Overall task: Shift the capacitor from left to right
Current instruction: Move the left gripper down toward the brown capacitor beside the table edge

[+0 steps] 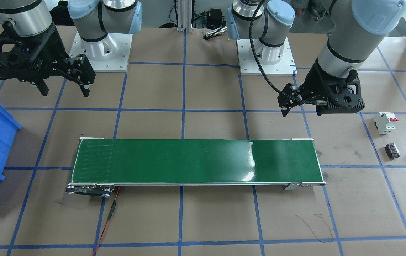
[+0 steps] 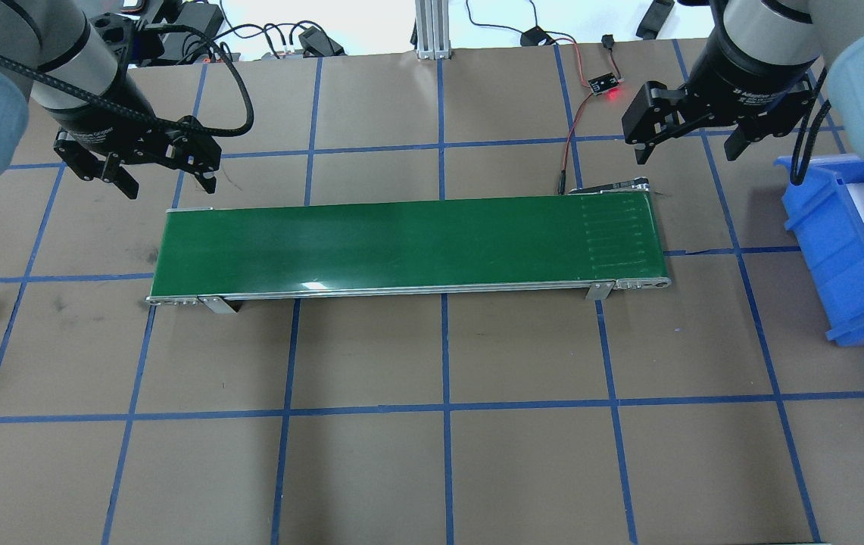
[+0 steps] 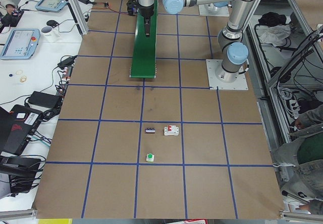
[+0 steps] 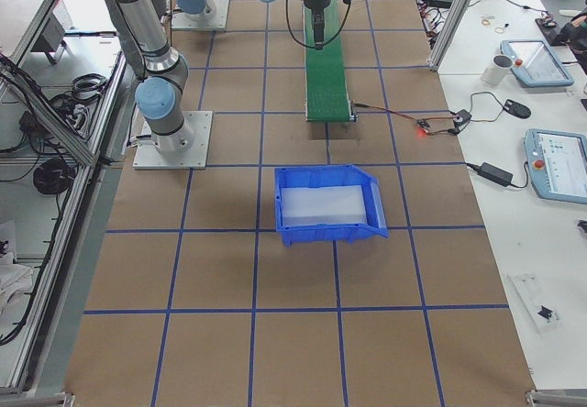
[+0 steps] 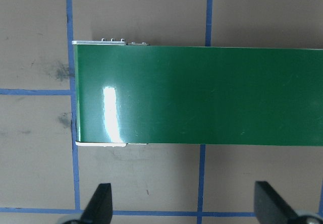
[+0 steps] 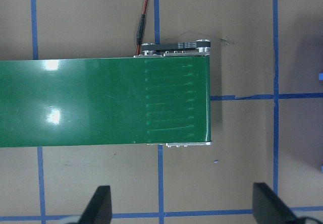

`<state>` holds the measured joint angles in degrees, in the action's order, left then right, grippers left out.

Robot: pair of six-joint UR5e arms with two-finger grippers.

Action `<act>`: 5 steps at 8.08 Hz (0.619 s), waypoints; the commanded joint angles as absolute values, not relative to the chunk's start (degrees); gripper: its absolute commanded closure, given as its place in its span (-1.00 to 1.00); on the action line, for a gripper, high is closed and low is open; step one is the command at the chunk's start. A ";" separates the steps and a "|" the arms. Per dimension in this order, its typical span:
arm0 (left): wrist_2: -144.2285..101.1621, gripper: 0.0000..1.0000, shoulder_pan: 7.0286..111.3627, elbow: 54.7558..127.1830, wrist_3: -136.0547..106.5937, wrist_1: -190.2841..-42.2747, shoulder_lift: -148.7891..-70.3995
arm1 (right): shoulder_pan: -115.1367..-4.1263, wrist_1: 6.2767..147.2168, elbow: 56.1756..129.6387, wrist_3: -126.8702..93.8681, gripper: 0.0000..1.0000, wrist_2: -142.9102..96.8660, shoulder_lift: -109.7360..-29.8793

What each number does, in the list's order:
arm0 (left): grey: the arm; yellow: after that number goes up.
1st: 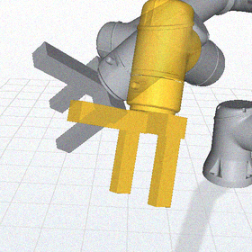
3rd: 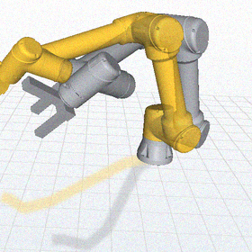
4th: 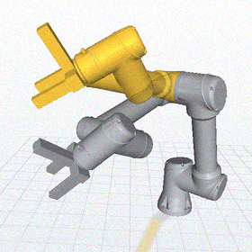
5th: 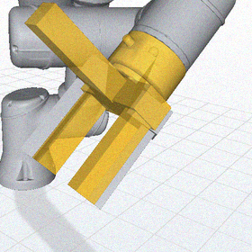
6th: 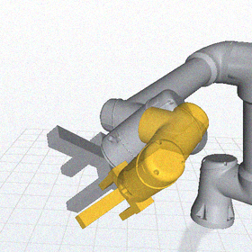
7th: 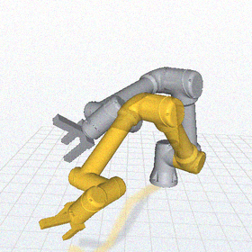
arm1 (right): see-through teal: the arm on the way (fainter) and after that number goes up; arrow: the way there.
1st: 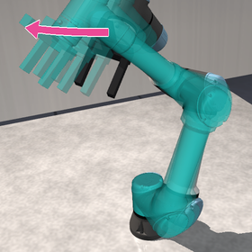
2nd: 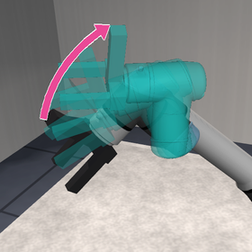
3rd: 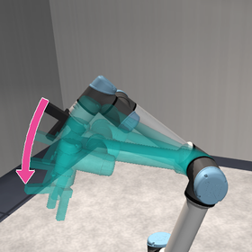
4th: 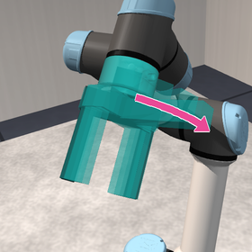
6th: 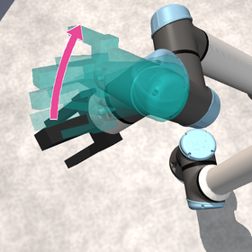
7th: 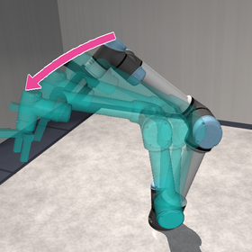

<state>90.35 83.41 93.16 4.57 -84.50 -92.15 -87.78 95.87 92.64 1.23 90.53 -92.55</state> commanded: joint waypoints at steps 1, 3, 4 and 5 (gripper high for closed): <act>90.35 -1.00 83.41 93.08 4.57 -84.46 -92.20 | -87.72 95.89 92.64 1.23 -1.00 90.53 -92.55; 90.61 -1.00 82.54 92.99 4.75 -84.46 -92.11 | -87.71 95.98 92.64 1.23 -1.00 90.53 -92.55; 91.14 -1.00 81.75 92.99 4.75 -84.20 -91.85 | -87.71 95.98 92.64 1.23 -1.00 90.53 -92.55; 91.23 -1.00 77.30 92.99 4.75 -84.72 -91.32 | -87.71 95.98 92.64 1.23 -1.00 90.53 -92.55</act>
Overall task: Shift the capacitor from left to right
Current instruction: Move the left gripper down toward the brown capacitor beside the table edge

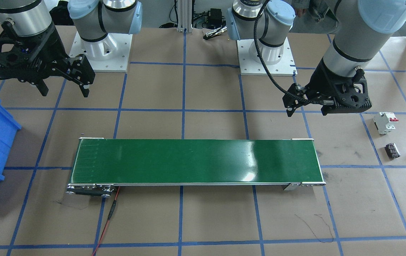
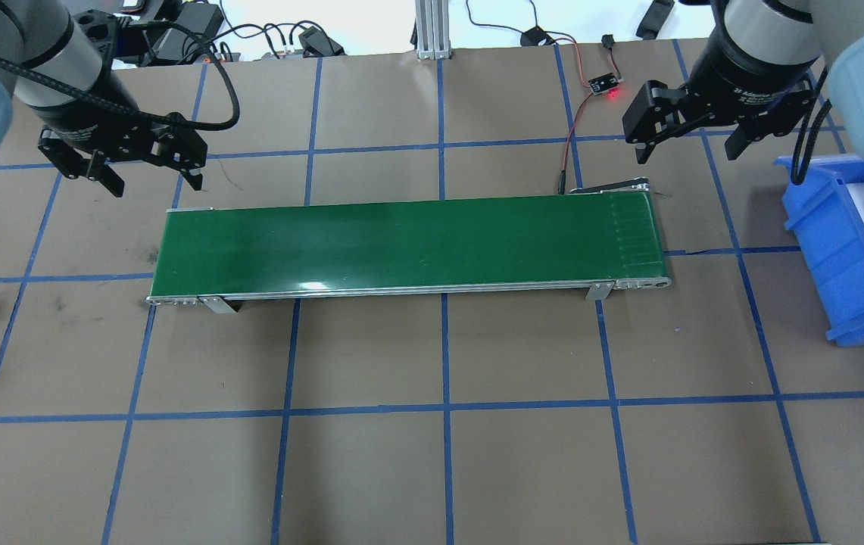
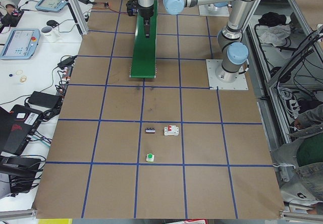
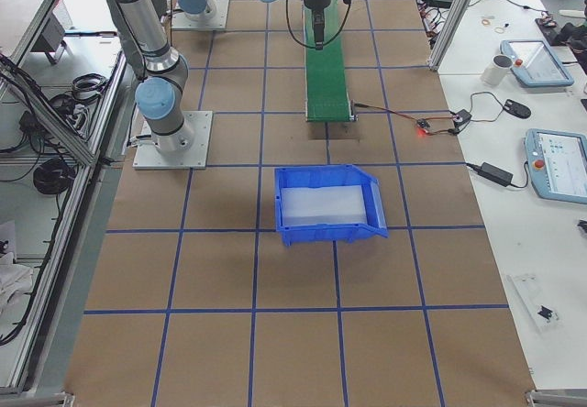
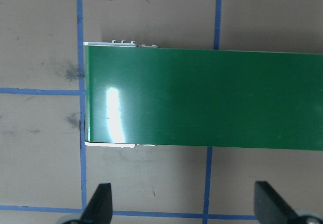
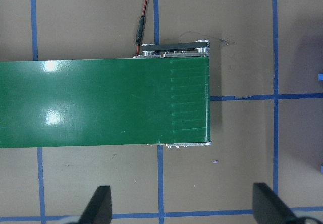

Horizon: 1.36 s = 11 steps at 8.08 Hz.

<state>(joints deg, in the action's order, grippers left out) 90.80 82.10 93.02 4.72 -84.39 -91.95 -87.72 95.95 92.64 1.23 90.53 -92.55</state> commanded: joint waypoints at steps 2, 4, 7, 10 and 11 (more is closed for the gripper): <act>90.62 -1.00 62.74 93.69 4.92 -86.65 -92.19 | -87.71 95.98 92.64 1.23 -1.00 90.53 -92.55; 91.05 -1.00 54.00 94.13 7.46 -85.88 -93.34 | -87.71 96.07 92.64 1.23 -1.00 90.53 -92.55; 92.29 -1.00 47.48 94.22 8.88 -74.03 -98.85 | -87.71 96.33 92.64 1.23 -1.00 90.53 -92.64; 94.38 -1.00 43.77 94.83 27.78 -73.83 -102.90 | -87.71 96.42 92.64 1.23 -1.00 90.53 -92.55; 94.92 -1.00 43.42 95.09 31.95 -72.17 -105.27 | -87.71 96.33 92.64 1.23 -1.00 90.53 -92.55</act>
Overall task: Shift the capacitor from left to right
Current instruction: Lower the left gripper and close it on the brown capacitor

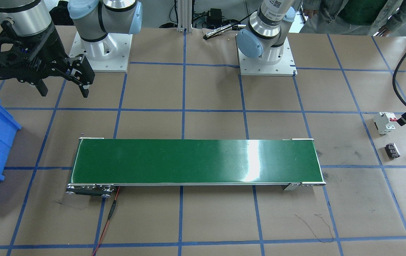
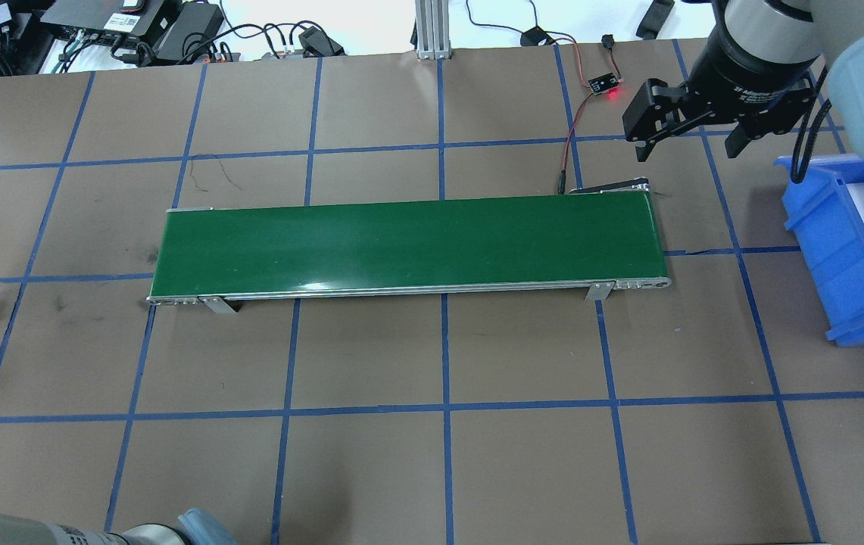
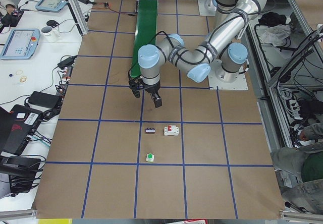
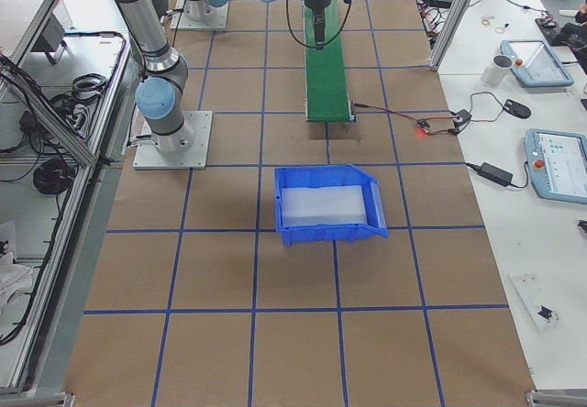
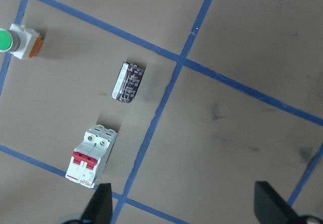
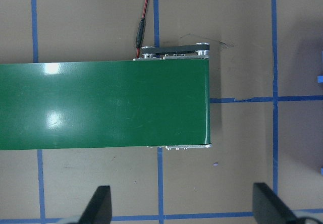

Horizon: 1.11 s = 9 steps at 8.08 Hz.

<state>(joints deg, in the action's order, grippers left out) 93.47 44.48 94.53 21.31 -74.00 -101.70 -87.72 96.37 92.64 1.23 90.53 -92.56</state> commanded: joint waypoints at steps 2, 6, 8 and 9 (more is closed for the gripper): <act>95.27 -1.00 43.24 95.19 43.20 -66.39 -110.02 | -87.71 96.50 92.64 1.23 -1.00 90.53 -92.55; 95.19 -1.00 40.53 95.45 47.72 -53.65 -115.92 | -87.71 96.50 92.64 1.32 -1.00 90.53 -92.55; 94.75 -1.00 39.56 95.45 46.94 -51.78 -117.41 | -87.71 96.50 92.64 1.41 -1.00 90.53 -92.55; 94.40 -0.92 39.38 96.06 46.59 -49.59 -117.86 | -87.71 96.42 92.64 1.41 -1.00 90.53 -92.64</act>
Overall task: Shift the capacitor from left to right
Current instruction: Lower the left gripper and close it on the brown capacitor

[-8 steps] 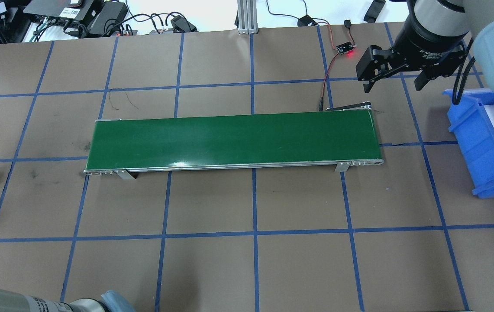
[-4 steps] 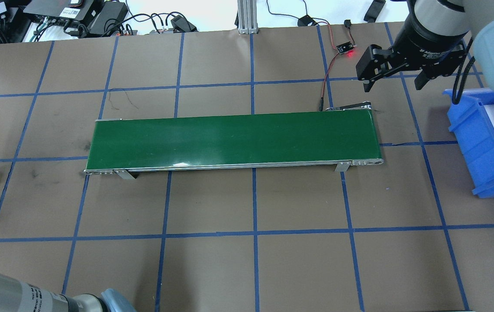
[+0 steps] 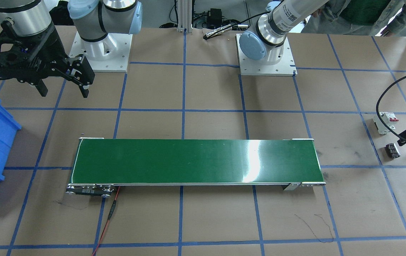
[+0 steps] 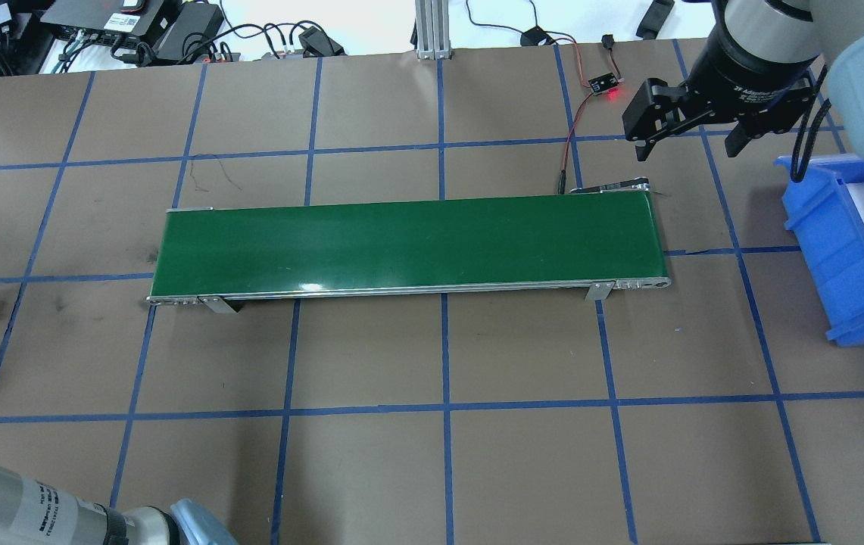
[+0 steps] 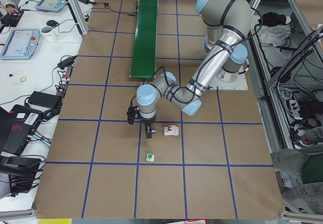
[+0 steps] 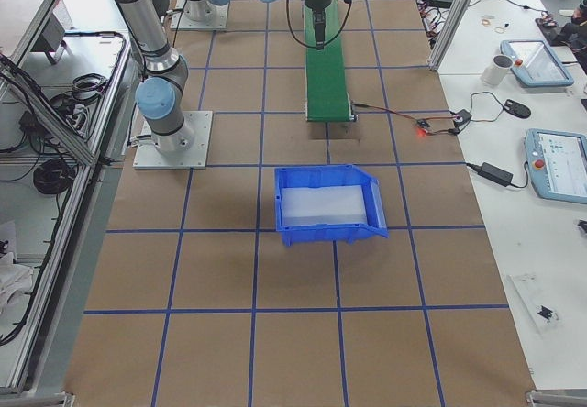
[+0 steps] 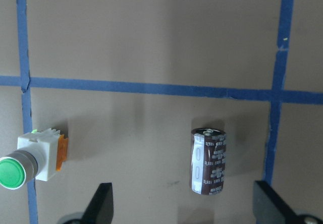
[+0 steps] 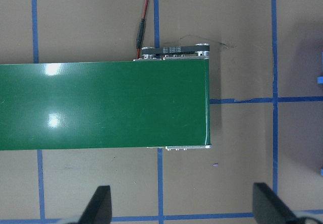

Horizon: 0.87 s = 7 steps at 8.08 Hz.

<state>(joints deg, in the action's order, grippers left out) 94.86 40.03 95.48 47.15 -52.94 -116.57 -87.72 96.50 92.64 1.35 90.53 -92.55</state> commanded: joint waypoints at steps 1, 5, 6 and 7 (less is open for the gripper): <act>92.83 -0.93 39.38 97.98 44.75 -47.48 -117.86 | -87.71 96.50 92.64 1.41 -1.00 90.53 -92.55; 89.91 -0.88 39.37 100.28 42.10 -45.35 -119.35 | -87.71 96.59 92.64 1.58 -1.00 90.53 -92.55; 89.91 -0.88 39.37 100.28 42.45 -45.26 -120.05 | -87.71 96.50 92.64 1.58 -1.00 90.53 -92.55; 90.26 -0.79 39.37 100.28 42.45 -45.26 -120.15 | -87.71 96.50 92.64 1.58 -1.00 90.53 -92.55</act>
